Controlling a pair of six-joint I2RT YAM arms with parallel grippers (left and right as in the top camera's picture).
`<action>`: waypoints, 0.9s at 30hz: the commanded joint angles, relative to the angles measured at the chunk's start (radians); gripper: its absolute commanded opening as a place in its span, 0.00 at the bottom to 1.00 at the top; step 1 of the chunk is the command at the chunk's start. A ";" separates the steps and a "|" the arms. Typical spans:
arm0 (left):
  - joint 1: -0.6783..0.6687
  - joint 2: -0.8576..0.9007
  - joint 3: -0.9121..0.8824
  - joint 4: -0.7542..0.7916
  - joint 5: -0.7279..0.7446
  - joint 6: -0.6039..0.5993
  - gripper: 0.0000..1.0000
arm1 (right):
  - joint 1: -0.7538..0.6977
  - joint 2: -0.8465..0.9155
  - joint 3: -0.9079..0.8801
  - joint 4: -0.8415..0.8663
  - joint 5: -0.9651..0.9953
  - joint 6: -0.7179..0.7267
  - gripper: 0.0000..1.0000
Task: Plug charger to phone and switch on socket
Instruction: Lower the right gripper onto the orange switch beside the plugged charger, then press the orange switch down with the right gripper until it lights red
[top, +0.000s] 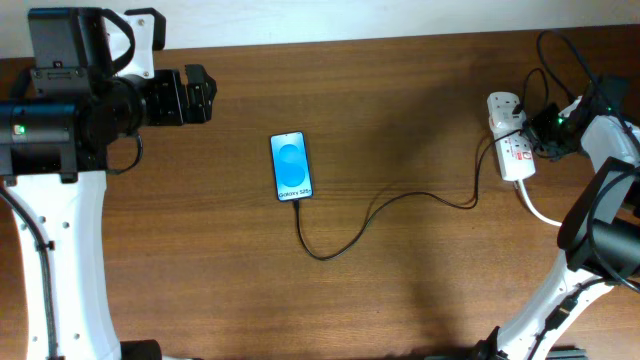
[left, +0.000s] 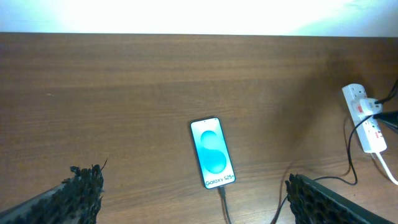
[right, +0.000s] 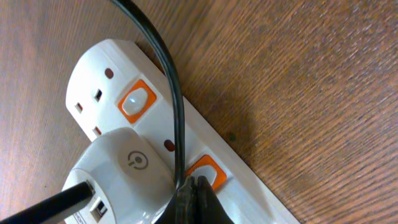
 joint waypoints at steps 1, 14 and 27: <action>0.003 -0.006 0.012 0.002 -0.007 0.001 0.99 | 0.026 0.024 0.003 -0.012 -0.005 0.003 0.04; 0.003 -0.006 0.012 0.002 -0.007 0.001 0.99 | 0.041 0.024 0.003 0.038 0.045 -0.024 0.04; 0.003 -0.006 0.012 0.002 -0.007 0.001 0.99 | 0.057 0.027 -0.002 0.013 0.018 -0.042 0.04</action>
